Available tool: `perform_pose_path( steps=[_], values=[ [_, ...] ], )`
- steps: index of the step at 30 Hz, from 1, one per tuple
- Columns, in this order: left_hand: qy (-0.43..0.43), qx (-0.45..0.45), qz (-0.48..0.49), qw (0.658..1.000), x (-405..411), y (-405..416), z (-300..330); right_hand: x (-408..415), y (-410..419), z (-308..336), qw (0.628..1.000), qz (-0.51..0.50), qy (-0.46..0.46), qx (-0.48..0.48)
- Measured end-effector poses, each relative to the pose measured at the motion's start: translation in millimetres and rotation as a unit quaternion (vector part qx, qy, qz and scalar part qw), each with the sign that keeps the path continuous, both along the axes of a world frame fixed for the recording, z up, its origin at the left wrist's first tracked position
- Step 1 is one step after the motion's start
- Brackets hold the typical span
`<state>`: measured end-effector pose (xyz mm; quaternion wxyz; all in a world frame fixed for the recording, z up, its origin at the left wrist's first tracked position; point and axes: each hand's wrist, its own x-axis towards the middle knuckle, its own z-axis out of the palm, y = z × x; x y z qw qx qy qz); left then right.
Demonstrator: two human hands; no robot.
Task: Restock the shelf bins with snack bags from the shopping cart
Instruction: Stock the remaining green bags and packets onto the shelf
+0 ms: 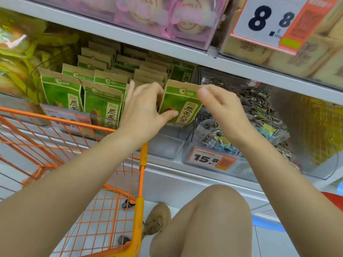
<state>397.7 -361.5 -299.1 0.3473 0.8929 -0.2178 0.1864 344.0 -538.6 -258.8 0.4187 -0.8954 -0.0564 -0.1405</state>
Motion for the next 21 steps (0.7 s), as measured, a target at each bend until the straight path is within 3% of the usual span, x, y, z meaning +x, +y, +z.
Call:
perform_pose_path(
  steps=[4, 9, 13, 21],
  values=[
    [-0.013, 0.039, 0.011, 0.999, 5.6, -2.8, -1.6, 11.4, -0.5, -4.1, 0.994, -0.037, -0.027, -0.099],
    [-0.093, 0.177, 0.027, 0.979, 14.4, 17.8, -14.5, 46.4, 4.0, -2.8, 0.967, -0.109, 0.018, -0.228],
    [-0.136, 0.195, 0.029, 0.971, 16.7, 22.6, -22.5, 87.8, 3.0, 2.7, 0.93, -0.187, 0.079, -0.308],
    [-0.148, 0.152, 0.045, 0.976, 26.2, 14.9, -36.0, 145.1, -6.4, -15.8, 0.921, -0.27, 0.04, -0.278]
  ],
)
